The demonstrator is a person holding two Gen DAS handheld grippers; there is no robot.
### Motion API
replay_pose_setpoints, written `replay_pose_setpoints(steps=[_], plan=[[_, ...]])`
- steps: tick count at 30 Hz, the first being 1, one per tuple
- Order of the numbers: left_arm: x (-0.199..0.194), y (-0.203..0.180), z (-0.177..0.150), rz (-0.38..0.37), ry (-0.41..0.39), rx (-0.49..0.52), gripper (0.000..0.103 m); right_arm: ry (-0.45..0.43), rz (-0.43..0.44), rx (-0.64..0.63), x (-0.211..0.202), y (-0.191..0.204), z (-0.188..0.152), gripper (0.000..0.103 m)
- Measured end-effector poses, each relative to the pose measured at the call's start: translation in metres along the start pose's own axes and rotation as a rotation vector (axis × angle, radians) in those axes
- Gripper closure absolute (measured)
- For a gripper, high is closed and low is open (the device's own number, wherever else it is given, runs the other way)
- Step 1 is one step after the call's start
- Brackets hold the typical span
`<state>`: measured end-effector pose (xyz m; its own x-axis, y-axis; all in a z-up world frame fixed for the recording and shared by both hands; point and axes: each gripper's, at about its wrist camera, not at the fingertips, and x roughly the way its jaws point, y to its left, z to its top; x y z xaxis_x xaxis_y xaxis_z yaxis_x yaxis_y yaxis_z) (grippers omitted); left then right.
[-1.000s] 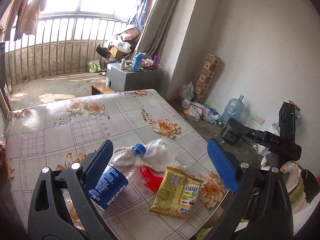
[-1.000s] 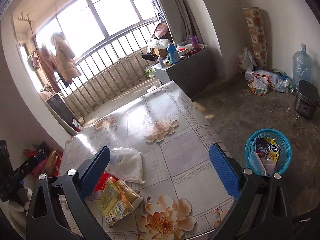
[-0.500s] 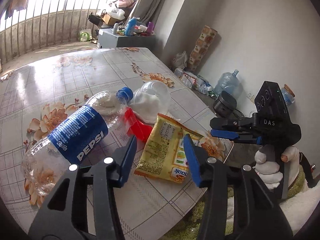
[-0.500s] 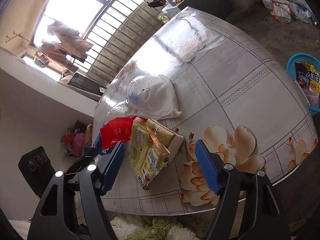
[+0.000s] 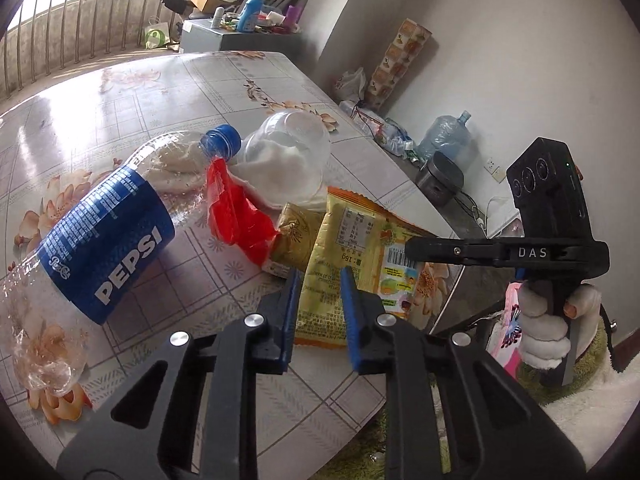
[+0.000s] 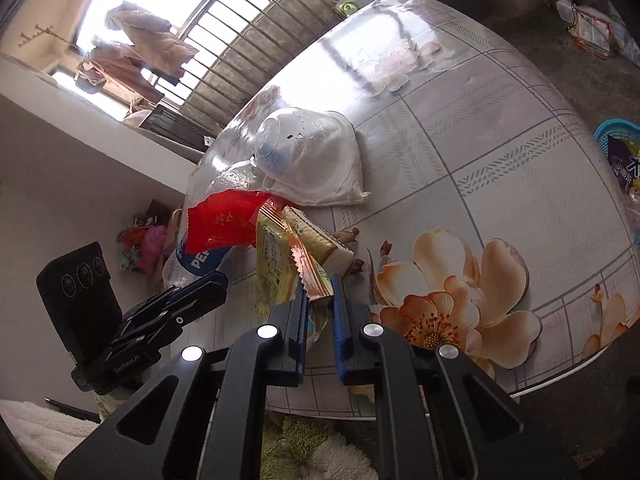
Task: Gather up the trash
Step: 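Close the right tool on the yellow snack bag while the left tool reaches the gold bag, then grasp the gold LOVE snack bag with the left tool while the right tool holds the yellow bag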
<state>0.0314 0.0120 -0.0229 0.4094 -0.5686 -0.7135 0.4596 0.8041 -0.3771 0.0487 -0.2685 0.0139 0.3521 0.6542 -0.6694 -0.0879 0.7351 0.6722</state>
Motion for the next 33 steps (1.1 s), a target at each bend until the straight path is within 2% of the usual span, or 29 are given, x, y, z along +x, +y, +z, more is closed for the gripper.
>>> replay_pose_setpoints(steps=[5,7,16,20,23,28,33], plan=[[0.019,-0.009,0.002,-0.031,0.058,0.021,0.085,-0.019,-0.072,-0.018,-0.022,-0.015,0.005,0.092],[0.023,-0.012,0.004,-0.032,0.065,0.025,0.085,-0.035,-0.077,-0.005,-0.028,-0.022,0.007,0.092],[0.024,-0.014,0.005,0.011,0.077,0.03,0.085,-0.142,-0.172,-0.02,-0.061,-0.037,0.012,0.092],[0.028,-0.015,0.008,0.034,0.082,0.038,0.085,-0.213,-0.143,0.022,-0.077,-0.05,0.021,0.092],[0.029,-0.013,0.008,0.045,0.093,0.028,0.085,-0.219,-0.115,0.031,-0.067,-0.052,0.029,0.092],[0.02,-0.003,0.007,0.072,0.095,0.009,0.085,-0.137,-0.045,0.045,-0.036,-0.054,0.03,0.092],[0.008,0.013,0.009,0.064,0.099,-0.042,0.082,-0.084,-0.005,0.041,-0.037,-0.053,0.013,0.093]])
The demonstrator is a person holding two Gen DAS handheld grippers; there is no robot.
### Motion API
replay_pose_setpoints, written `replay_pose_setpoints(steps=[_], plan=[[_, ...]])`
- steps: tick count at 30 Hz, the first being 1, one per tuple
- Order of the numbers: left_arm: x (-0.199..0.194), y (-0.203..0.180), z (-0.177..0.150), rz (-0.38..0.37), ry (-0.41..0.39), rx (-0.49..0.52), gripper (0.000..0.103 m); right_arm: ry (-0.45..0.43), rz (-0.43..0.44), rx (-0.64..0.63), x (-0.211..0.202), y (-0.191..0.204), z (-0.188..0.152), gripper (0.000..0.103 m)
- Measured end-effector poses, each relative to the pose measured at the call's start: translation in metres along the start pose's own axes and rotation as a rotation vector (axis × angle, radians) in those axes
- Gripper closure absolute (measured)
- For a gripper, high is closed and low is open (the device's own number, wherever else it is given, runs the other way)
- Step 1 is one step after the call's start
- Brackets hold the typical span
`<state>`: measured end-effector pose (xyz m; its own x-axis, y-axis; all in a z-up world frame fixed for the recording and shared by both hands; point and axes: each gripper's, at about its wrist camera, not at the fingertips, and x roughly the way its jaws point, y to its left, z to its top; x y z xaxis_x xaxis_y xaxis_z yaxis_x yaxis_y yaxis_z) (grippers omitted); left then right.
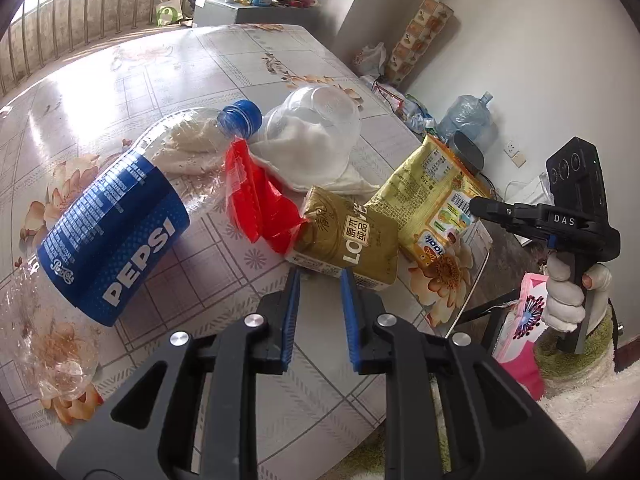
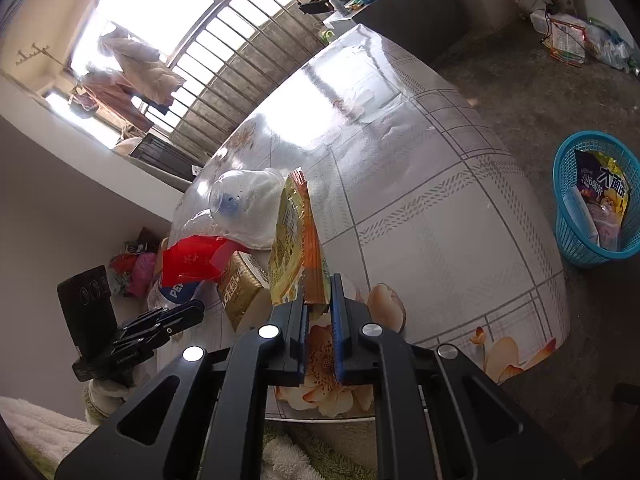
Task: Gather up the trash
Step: 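Grasp the gold LOVE snack bag with the left tool while the right tool holds the yellow bag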
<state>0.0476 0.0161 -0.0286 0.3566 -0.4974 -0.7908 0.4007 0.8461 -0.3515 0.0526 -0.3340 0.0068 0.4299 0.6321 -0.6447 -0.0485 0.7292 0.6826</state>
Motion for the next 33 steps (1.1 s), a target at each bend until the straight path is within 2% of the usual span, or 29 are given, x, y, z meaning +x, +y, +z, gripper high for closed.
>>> replay_pose_setpoints(steps=[6,10,18,23,29,31,33], plan=[[-0.006,0.008,0.0,-0.031,0.006,-0.052,0.069,0.052,0.037,-0.003,-0.002,0.002,-0.022,0.093],[-0.007,0.006,-0.001,-0.039,0.017,-0.056,0.064,0.084,0.071,-0.018,-0.002,0.006,-0.029,0.093],[-0.008,0.002,-0.006,0.018,0.034,-0.057,0.046,0.167,0.135,-0.061,0.016,0.02,-0.047,0.093],[0.002,0.006,-0.008,0.06,0.065,-0.087,0.033,0.14,0.069,-0.095,0.01,0.022,-0.038,0.093],[0.02,0.012,-0.002,0.053,0.072,-0.156,0.031,0.08,-0.043,-0.09,-0.012,0.001,-0.024,0.093],[0.026,0.008,0.001,0.088,0.057,-0.132,0.031,0.069,-0.065,-0.073,-0.014,-0.005,-0.022,0.093],[0.031,-0.001,0.002,0.146,0.054,-0.066,0.031,0.061,-0.066,-0.045,-0.015,-0.014,-0.021,0.093]])
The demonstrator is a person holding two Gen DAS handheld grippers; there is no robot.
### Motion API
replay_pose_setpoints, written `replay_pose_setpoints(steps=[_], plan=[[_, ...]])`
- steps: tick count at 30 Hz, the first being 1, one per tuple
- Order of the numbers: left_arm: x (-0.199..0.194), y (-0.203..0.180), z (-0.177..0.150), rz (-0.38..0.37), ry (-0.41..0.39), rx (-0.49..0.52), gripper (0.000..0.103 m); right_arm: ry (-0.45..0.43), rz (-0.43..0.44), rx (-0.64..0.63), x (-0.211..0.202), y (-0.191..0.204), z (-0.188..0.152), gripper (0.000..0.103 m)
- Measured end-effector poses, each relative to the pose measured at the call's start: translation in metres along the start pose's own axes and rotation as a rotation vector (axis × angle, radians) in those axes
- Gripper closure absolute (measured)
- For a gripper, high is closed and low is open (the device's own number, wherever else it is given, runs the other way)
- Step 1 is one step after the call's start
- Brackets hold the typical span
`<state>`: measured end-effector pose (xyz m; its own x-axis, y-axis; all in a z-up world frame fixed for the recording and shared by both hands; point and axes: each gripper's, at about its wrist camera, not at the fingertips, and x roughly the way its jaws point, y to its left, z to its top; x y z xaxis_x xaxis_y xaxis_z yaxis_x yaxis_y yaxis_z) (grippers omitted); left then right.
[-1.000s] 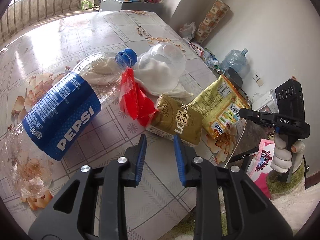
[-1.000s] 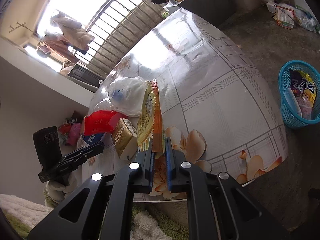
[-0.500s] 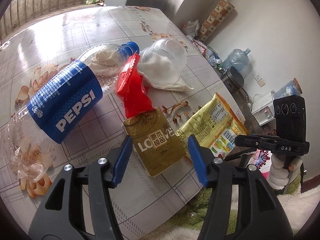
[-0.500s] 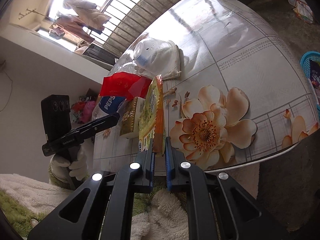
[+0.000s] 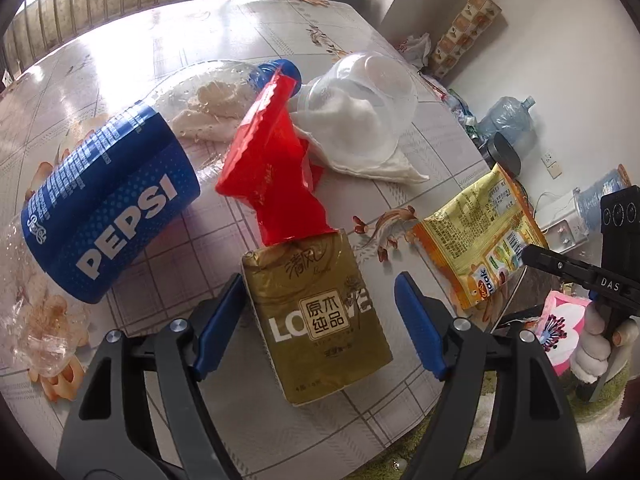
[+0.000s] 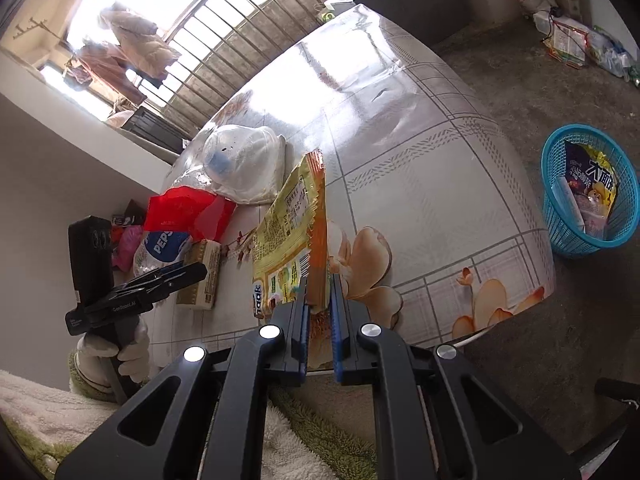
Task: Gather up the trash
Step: 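Grasp the gold LOVE snack bag with the left tool while the right tool holds the yellow bag, then lift both held snack bags up off the table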
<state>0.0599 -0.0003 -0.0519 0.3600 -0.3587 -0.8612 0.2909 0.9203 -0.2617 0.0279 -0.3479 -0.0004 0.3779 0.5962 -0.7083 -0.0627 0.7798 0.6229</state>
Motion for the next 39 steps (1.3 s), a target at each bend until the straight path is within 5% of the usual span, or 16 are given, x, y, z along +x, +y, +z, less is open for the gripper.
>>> replay_pose_setpoints(steps=[5,13,19,26,31,39], plan=[[0.002,-0.018,-0.01,0.083,-0.004,0.139,0.039,0.0,0.004,0.036,0.001,-0.01,0.0,0.093],[-0.019,-0.024,-0.034,-0.062,0.018,0.181,0.044,0.013,-0.008,0.045,0.007,-0.011,0.004,0.093],[-0.043,-0.032,-0.03,-0.189,-0.06,0.191,0.045,0.03,0.006,0.038,0.014,-0.004,0.0,0.093],[-0.024,-0.074,0.01,-0.173,-0.132,0.293,0.045,0.032,0.023,0.043,0.015,0.0,-0.004,0.093],[0.009,-0.091,0.02,-0.142,-0.075,0.332,0.045,0.015,0.042,0.069,0.015,0.003,-0.006,0.093],[0.033,-0.076,0.017,-0.165,-0.002,0.256,0.045,-0.04,0.092,0.141,0.018,-0.005,-0.004,0.09]])
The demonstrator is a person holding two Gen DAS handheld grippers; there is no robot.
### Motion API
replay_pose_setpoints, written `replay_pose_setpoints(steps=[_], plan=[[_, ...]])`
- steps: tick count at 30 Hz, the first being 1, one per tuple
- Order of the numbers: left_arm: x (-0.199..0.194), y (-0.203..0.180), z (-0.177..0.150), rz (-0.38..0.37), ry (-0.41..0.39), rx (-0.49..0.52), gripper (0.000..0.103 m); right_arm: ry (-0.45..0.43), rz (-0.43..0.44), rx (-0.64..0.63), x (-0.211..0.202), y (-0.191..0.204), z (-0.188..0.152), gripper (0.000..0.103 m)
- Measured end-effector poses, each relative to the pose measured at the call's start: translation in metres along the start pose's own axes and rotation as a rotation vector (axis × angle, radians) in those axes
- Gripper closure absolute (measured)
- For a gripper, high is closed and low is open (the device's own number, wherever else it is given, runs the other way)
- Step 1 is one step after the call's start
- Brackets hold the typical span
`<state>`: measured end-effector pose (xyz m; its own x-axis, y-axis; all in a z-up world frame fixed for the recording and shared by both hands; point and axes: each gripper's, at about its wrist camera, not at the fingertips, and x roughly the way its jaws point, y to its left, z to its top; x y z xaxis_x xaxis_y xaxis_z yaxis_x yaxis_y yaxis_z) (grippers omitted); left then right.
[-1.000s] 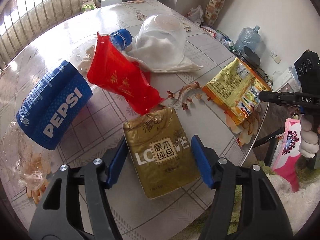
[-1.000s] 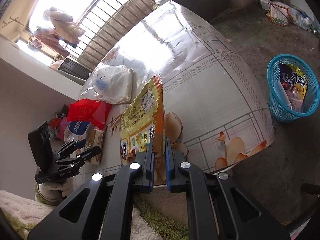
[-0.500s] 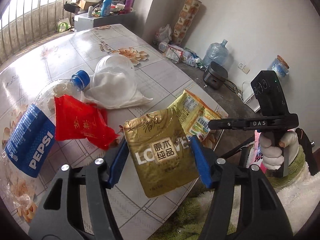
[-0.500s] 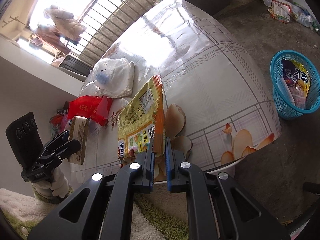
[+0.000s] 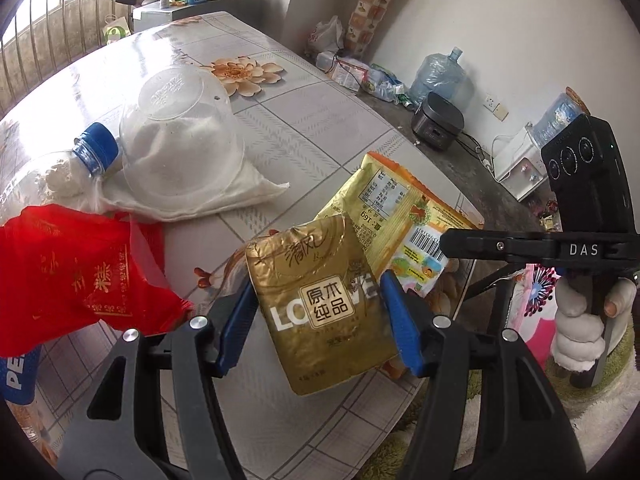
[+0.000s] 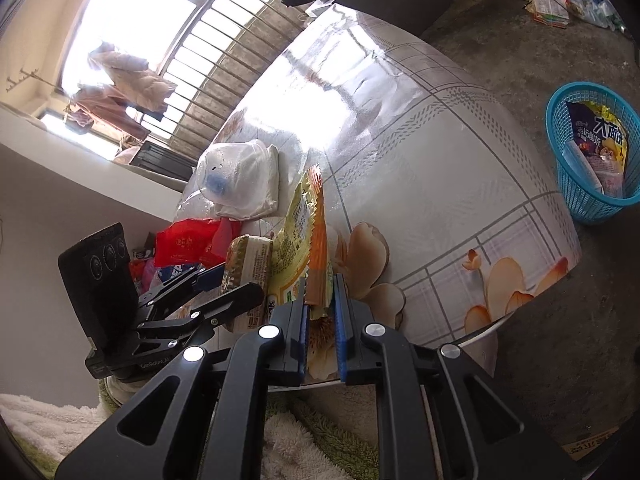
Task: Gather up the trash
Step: 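Lift both held snack bags up off the table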
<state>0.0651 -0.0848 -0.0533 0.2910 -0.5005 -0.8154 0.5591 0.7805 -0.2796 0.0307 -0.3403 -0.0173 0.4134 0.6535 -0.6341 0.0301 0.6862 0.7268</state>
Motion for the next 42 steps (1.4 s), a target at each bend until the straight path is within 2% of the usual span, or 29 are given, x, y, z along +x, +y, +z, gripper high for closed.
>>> replay_pose_setpoints(steps=[12,25,32,42], plan=[[0.003,-0.002,-0.002,0.027,-0.009,0.014,0.045,-0.036,-0.022,0.031,0.017,-0.005,-0.003,0.089],[0.002,-0.002,-0.003,0.035,-0.012,0.017,0.045,-0.068,-0.048,-0.007,0.03,0.012,-0.005,0.09],[0.001,-0.001,-0.002,0.03,-0.009,0.007,0.045,-0.079,-0.045,-0.02,0.028,0.015,-0.007,0.097],[-0.015,-0.016,0.019,-0.003,-0.054,0.035,0.045,-0.144,-0.006,-0.023,0.004,0.014,-0.001,0.098]])
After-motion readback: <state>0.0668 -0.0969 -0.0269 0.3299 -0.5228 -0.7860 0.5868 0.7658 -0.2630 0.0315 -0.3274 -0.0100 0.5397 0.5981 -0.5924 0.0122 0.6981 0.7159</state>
